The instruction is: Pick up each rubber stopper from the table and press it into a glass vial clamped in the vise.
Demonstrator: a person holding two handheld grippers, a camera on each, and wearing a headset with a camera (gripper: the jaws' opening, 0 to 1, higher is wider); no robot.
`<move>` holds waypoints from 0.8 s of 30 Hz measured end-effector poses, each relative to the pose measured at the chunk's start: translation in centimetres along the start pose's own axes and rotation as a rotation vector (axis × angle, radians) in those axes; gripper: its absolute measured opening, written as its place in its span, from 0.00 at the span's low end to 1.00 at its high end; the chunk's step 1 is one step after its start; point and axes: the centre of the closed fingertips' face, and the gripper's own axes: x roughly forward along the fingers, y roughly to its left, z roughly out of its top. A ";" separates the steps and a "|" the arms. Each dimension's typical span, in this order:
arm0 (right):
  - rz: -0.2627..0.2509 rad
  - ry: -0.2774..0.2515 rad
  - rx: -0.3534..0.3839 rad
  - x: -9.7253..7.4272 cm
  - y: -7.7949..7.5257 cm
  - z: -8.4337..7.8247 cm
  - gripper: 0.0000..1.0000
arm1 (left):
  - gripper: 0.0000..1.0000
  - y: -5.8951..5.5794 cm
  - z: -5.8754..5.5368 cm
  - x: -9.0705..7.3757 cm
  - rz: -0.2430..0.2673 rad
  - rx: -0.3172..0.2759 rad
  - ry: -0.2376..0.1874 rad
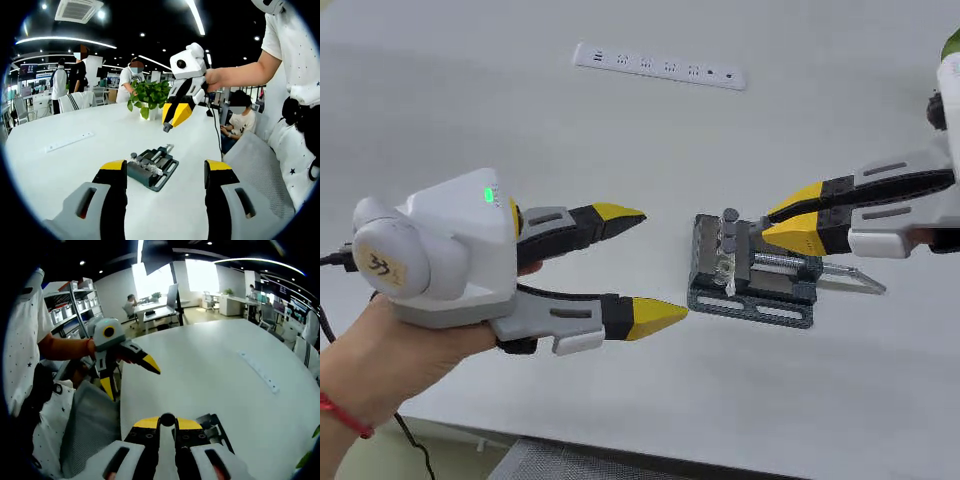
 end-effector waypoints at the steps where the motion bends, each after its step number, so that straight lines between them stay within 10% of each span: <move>1: -0.002 0.016 0.000 0.3 -0.2 -0.2 0.06 | 0.64 0.2 -0.4 0.0 0.003 0.009 0.013; 12: -0.034 0.297 -0.099 4.0 -2.6 -3.8 0.06 | 0.84 0.2 -3.6 0.9 -0.016 0.024 0.073; 24: -0.017 0.454 -0.167 6.6 -3.5 -6.1 0.06 | 0.95 -0.1 -4.4 1.2 -0.019 -0.006 0.072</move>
